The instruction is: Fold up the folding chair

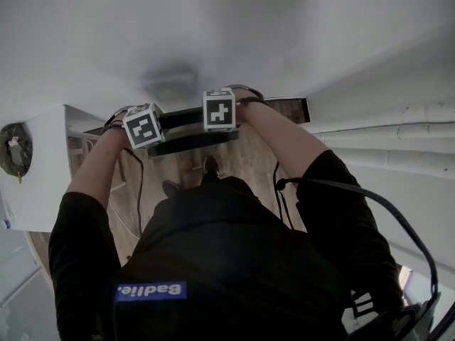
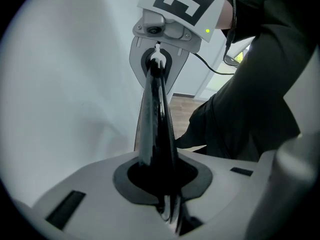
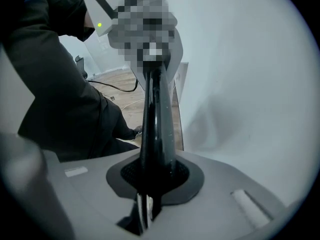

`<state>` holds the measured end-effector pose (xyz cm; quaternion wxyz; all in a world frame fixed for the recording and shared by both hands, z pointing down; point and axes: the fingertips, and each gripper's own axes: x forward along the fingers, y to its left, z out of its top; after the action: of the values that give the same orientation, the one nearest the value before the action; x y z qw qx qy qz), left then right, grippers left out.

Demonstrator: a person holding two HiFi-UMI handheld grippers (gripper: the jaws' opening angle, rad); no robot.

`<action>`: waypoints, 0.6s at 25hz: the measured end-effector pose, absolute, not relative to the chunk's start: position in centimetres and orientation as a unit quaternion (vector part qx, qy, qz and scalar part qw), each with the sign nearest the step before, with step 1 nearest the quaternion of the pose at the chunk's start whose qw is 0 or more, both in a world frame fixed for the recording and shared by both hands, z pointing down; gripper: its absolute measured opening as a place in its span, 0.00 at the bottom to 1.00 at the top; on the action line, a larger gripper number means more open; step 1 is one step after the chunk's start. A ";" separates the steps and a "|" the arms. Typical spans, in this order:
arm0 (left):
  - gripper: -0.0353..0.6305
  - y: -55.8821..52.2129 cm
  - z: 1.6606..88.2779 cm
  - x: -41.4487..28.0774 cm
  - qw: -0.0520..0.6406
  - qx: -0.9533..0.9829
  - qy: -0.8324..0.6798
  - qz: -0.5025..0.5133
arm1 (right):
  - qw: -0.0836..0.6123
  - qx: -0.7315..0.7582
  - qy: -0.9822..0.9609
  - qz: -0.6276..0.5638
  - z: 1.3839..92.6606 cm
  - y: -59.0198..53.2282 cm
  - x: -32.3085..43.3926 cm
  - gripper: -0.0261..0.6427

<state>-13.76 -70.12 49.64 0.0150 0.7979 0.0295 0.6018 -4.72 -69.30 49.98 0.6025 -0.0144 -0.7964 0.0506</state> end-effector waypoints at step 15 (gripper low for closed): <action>0.16 -76.5 50.8 -16.9 0.008 0.816 0.038 0.576 | 0.583 0.006 -0.809 0.074 50.5 -74.8 -8.6 0.11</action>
<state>-16.91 -76.53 50.84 0.0085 0.8164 0.0380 0.5761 -8.62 -74.83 50.52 0.5832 0.0059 -0.8089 0.0741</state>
